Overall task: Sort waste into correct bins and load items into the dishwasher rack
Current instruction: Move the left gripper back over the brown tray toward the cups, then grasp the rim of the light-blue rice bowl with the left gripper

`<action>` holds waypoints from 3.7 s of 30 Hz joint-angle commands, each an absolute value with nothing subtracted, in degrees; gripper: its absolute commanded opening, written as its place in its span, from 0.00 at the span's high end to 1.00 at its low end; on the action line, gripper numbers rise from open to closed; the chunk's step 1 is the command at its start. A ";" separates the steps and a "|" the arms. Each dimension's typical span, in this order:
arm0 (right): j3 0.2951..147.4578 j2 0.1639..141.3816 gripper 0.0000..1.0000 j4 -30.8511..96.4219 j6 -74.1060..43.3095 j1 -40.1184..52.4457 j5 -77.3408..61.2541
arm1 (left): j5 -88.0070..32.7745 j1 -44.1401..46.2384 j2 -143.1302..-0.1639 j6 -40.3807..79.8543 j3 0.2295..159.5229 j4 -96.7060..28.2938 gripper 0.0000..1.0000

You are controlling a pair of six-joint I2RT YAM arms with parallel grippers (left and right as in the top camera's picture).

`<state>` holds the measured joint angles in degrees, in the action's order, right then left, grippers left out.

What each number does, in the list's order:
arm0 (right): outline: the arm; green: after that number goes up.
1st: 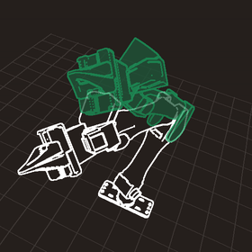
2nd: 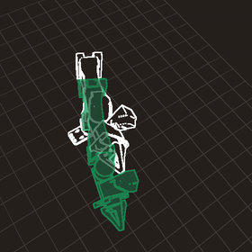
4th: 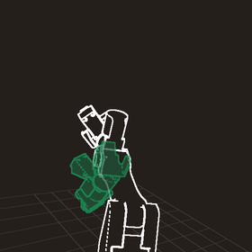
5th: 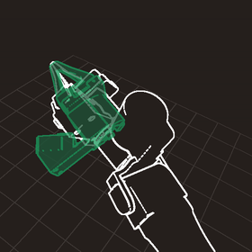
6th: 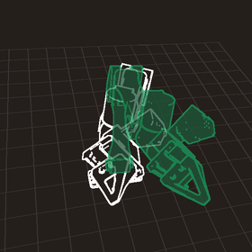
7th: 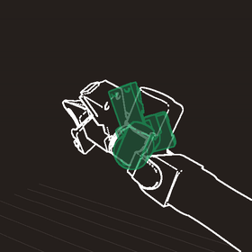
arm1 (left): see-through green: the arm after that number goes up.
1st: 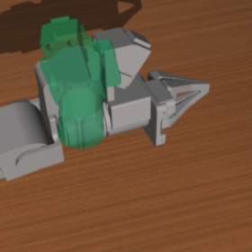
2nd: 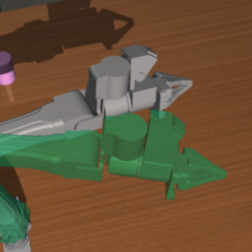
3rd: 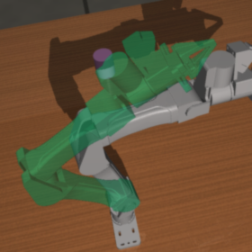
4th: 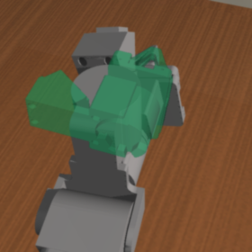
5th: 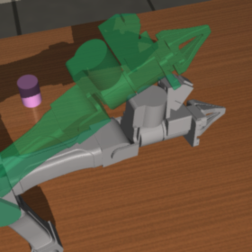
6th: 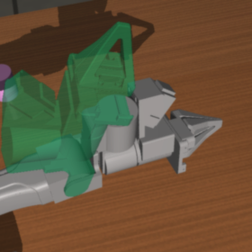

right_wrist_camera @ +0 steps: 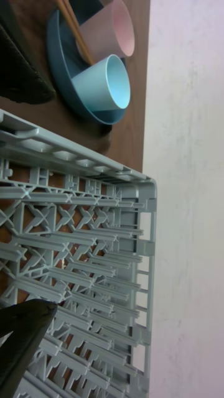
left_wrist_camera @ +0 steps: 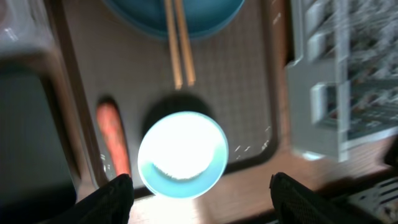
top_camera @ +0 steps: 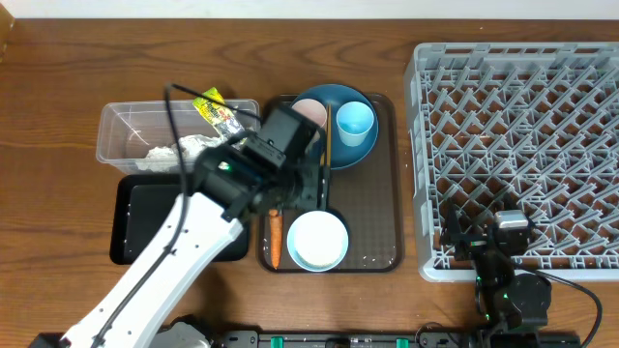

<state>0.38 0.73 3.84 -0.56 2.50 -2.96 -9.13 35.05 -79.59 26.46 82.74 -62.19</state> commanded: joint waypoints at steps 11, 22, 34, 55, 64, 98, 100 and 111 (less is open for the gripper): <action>0.32 0.64 0.01 4.08 -0.12 3.03 -2.81 | -6.63 37.10 -83.09 25.80 87.09 -64.71 0.27; 0.32 0.64 0.01 4.08 -0.12 3.03 -2.81 | -6.52 44.58 -91.70 26.20 87.09 -63.77 0.27; 0.32 0.64 0.01 4.08 -0.12 3.03 -2.81 | -4.40 44.95 -93.36 29.02 86.24 -64.47 0.27; 0.32 0.64 0.01 4.08 -0.12 3.03 -2.81 | -3.99 50.37 -93.56 35.86 72.97 -56.23 0.36; 0.32 0.64 0.01 4.08 -0.12 3.03 -2.81 | 2.68 58.63 -93.60 49.04 70.22 -54.57 0.44; 0.32 0.64 0.01 4.08 -0.12 3.03 -2.81 | 10.15 61.87 -96.01 50.24 58.33 -36.93 0.68; 0.32 0.64 0.01 4.08 -0.12 3.03 -2.81 | 10.15 61.95 -97.14 50.24 58.33 -36.34 0.68; 0.32 0.64 0.01 4.08 -0.14 3.03 -2.81 | 10.15 61.95 -98.48 49.60 58.33 -35.48 0.81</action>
